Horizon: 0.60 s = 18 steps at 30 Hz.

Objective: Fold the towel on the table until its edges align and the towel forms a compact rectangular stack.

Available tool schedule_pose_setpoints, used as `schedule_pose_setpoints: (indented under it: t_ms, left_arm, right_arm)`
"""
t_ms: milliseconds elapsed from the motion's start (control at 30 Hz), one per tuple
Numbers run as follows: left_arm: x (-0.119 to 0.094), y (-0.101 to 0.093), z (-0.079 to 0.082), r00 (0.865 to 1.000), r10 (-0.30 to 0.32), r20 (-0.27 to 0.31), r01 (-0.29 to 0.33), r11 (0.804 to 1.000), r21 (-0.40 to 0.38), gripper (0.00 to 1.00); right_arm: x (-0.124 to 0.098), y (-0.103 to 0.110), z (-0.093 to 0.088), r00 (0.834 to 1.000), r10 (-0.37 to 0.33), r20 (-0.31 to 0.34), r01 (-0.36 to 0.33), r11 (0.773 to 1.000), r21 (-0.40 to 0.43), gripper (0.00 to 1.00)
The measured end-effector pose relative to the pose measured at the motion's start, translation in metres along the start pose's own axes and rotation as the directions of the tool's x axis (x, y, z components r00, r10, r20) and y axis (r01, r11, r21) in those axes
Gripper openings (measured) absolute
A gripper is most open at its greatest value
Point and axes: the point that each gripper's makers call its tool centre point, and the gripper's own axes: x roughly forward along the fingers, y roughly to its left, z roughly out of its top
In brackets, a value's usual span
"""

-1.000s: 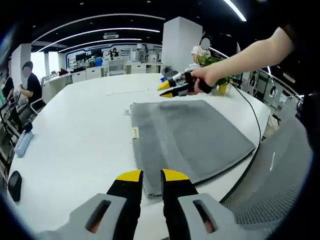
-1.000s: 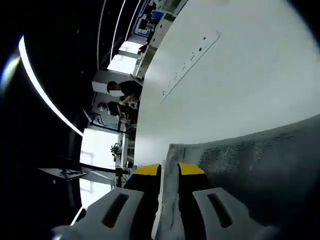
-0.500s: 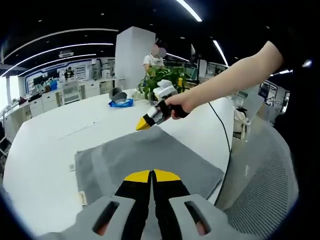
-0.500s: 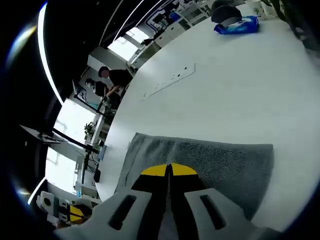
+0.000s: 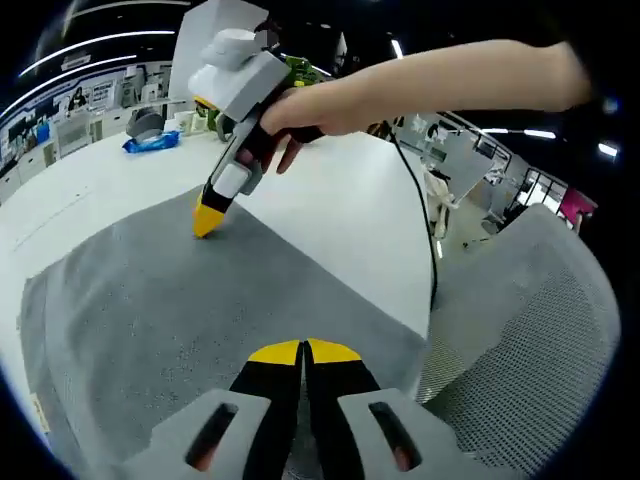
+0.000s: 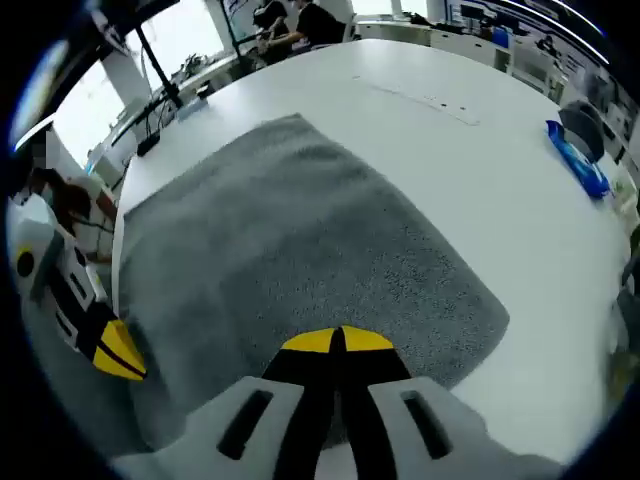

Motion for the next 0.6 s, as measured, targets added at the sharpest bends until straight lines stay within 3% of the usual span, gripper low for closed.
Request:
schedule_pose_setpoints:
  t_ms: [33, 67, 133, 167, 200, 300, 400, 467, 600]
  left_arm:
    - [0.001, -0.003, -0.01, 0.999, 0.015, -0.049, -0.011, 0.996, 0.085, 0.02]
    - [0.002, -0.006, -0.017, 0.997, 0.008, -0.079, 0.001, 0.992, 0.122, 0.02]
    - [0.004, -0.018, -0.033, 0.989, -0.037, -0.143, 0.066, 0.977, 0.201, 0.02]
    - [0.004, -0.015, -0.019, 0.998, -0.014, -0.059, 0.027, 0.973, 0.228, 0.02]
    - [0.003, -0.016, -0.022, 0.996, -0.022, -0.085, 0.041, 0.973, 0.228, 0.02]
    - [0.003, -0.014, -0.024, 0.996, -0.012, -0.091, 0.03, 0.98, 0.199, 0.02]
    - [0.001, -0.016, -0.025, 0.988, 0.031, -0.148, 0.024, 0.936, 0.352, 0.01]
    - [0.0, -0.017, -0.027, 0.98, 0.05, -0.191, 0.023, 0.932, 0.362, 0.01]
    - [-0.002, -0.019, -0.029, 0.975, 0.058, -0.213, 0.029, 0.923, 0.384, 0.01]
  right_arm:
    - [-0.002, 0.002, -0.006, 0.999, -0.003, -0.046, 0.001, 0.998, -0.058, 0.0]
    - [-0.002, 0.001, -0.006, 0.998, -0.011, -0.055, 0.008, 0.998, -0.056, 0.0]
    - [0.0, 0.0, -0.006, 0.997, -0.021, -0.074, 0.012, 0.992, -0.124, 0.0]
    - [0.0, 0.0, -0.006, 0.997, -0.022, -0.077, 0.011, 0.991, -0.134, 0.0]
    - [0.0, 0.0, -0.006, 0.996, -0.025, -0.085, 0.013, 0.99, -0.14, 0.0]
    - [0.002, -0.001, -0.005, 0.993, -0.041, -0.108, 0.027, 0.991, -0.128, 0.0]
    - [0.001, 0.0, -0.005, 0.987, -0.068, -0.144, 0.05, 0.991, -0.122, 0.0]
    - [0.001, 0.0, -0.005, 0.984, -0.078, -0.162, 0.058, 0.99, -0.125, 0.0]
    - [0.0, 0.002, -0.007, 0.969, -0.107, -0.223, 0.079, 0.988, -0.13, 0.0]
